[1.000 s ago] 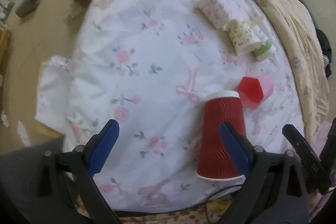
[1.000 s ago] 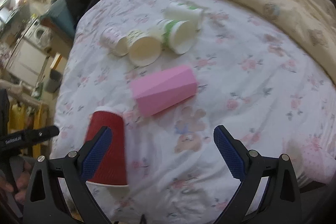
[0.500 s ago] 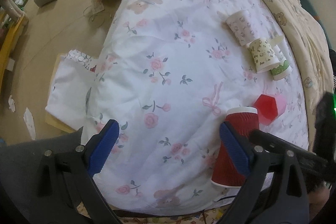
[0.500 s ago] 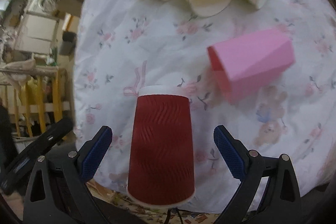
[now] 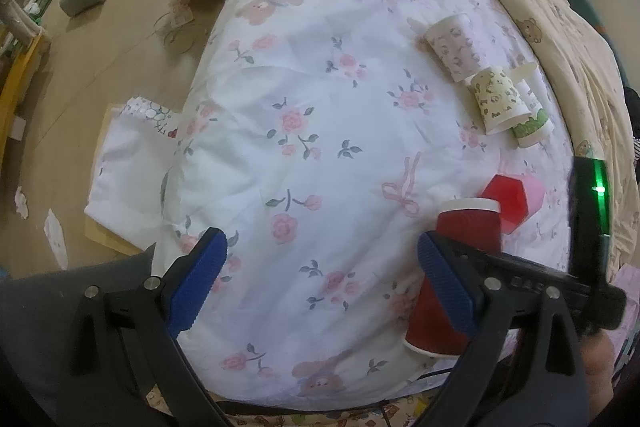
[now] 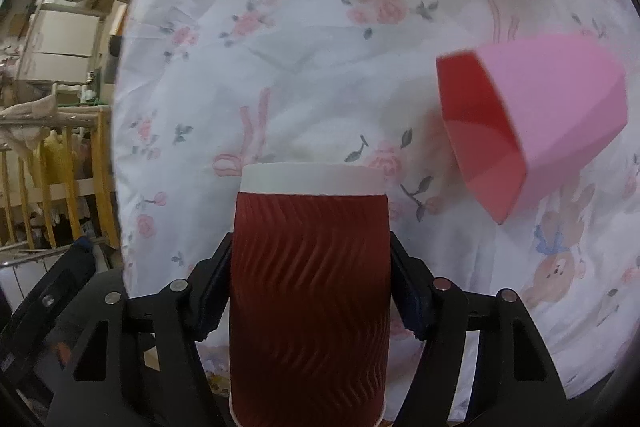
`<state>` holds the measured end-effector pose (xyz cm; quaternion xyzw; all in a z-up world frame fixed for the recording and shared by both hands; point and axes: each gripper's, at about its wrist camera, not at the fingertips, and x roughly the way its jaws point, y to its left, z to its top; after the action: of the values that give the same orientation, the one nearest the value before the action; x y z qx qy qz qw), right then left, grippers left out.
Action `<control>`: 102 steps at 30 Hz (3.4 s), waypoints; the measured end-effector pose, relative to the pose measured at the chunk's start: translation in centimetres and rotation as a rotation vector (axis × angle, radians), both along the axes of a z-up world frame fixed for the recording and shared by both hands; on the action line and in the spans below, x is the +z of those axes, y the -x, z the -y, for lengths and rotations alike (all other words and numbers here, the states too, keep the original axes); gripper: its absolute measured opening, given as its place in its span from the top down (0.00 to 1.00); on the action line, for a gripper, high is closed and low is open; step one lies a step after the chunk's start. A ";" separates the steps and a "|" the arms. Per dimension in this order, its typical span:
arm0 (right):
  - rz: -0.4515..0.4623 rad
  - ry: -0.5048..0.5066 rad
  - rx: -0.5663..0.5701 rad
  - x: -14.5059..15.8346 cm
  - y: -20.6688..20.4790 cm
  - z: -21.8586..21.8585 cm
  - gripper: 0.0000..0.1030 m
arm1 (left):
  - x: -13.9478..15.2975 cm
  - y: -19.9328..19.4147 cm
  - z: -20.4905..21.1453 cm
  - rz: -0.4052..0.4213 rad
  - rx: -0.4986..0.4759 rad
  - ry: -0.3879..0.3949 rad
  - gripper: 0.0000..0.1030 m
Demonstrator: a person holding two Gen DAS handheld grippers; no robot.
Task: Flip cup upside down
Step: 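Close the right gripper on the red cup while the left gripper releases it, then rotate the red cup with the right gripper so its rim faces down, then lower the red cup rim-down onto the sheet and open the right gripper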
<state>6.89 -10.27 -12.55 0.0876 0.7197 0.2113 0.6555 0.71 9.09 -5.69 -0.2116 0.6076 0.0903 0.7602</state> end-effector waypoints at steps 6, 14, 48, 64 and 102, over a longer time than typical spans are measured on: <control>0.122 -0.098 -0.010 4.8 0.8 1.9 0.31 | 0.6 -0.1 0.8 0.041 -0.027 -0.023 0.08; 0.267 -0.209 -0.075 9.3 2.3 8.5 0.31 | 2.3 0.0 3.1 0.147 -0.109 -0.050 0.09; 0.412 -0.263 -0.085 9.7 3.1 9.4 0.31 | 4.2 2.6 15.0 0.246 -0.642 0.122 0.08; 0.477 -0.223 -0.035 11.1 3.6 8.8 0.31 | 2.4 2.4 12.2 0.200 -0.539 -0.055 0.08; 0.615 0.106 0.193 7.7 -1.9 -2.9 0.04 | 1.7 2.1 4.0 0.098 -0.202 -0.138 0.02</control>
<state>8.80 -7.40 -4.88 -0.0834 0.5029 0.2515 0.8228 -1.38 5.07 -4.02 -0.1008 0.5805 0.0442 0.8068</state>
